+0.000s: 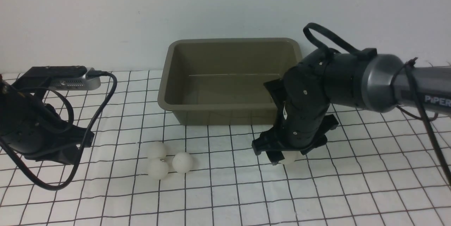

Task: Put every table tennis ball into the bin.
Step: Use the right arm to clamp the table tennis ball closest to it

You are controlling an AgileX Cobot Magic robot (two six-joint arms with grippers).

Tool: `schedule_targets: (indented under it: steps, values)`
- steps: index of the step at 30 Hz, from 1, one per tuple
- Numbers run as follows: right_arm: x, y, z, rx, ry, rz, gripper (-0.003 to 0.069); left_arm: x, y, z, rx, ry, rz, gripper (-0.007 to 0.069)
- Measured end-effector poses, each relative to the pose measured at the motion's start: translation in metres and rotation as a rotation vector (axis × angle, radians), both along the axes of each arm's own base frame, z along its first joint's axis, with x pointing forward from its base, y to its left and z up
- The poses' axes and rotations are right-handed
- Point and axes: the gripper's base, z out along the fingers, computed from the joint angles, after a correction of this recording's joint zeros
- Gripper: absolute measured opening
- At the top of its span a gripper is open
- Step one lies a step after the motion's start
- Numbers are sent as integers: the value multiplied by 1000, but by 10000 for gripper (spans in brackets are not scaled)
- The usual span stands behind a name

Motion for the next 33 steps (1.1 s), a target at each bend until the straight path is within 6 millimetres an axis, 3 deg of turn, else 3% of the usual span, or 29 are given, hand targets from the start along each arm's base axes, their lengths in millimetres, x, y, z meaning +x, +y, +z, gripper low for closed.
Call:
schedule_targets:
  steps: [7, 13, 20, 24, 28, 33]
  values:
    - [5, 2, -15, -11, -6, 1, 488, 0, 0, 0, -1, 0, 0, -4]
    - [6, 2, -17, -13, -3, -1, 361, 0, 0, 0, -1, 0, 0, -4]
    - [2, 1, -14, -16, 39, 12, 360, 0, 0, 0, -1, 0, 0, -4]
    - [-5, 3, 11, 53, 39, 36, 360, 0, 0, 0, -1, 0, 0, -4]
    - [-3, 4, 82, 159, -136, 58, 360, 0, 0, 0, -1, 0, 0, -4]
    - [21, 3, 129, 177, -376, 96, 360, 0, 0, 0, -1, 0, 0, -4]
